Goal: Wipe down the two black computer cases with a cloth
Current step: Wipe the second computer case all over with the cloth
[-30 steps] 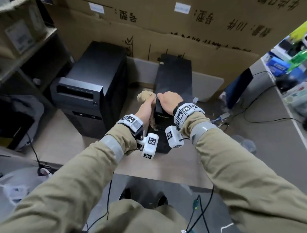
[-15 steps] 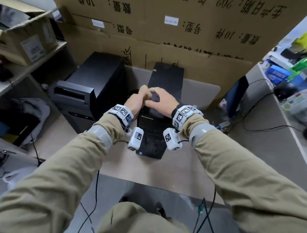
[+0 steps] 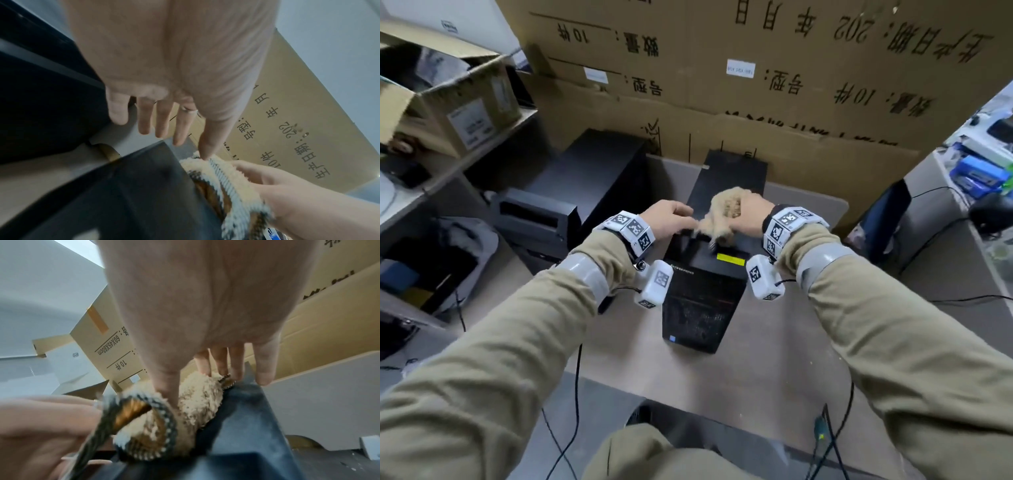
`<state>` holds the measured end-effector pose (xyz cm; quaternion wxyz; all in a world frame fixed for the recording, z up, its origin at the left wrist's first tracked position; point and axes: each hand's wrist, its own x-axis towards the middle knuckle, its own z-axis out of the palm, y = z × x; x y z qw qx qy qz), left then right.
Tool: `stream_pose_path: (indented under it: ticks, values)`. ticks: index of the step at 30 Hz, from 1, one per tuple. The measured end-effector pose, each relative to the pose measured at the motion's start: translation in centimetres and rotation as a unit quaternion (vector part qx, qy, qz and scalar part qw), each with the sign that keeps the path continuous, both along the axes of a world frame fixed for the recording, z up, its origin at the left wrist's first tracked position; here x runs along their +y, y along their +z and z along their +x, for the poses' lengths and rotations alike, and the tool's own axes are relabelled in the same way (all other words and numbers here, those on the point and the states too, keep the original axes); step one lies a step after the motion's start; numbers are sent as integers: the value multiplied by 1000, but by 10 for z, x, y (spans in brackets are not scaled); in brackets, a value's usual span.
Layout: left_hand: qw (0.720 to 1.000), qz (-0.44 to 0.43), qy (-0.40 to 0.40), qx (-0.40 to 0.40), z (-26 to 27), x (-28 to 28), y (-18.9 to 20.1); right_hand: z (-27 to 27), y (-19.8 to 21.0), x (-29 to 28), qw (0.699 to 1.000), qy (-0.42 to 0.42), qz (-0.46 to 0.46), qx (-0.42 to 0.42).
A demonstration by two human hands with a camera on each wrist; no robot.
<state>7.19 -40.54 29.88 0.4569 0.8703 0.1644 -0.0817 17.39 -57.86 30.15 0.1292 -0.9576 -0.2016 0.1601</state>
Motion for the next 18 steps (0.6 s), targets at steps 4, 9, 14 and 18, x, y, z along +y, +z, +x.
stream_pose_path:
  ticks: [4,9,14,18]
  values:
    - [1000,6,12,1,35,19,2,5,11,10,995,91,-36,34]
    - [996,-91,1,26,76,37,6,19,32,35,977,150,-96,117]
    - [990,-123,-25,59,107,53,-7,32,16,73,979,153,-96,91]
    - [983,-173,-6,69,123,51,-15,65,10,82,992,94,-71,48]
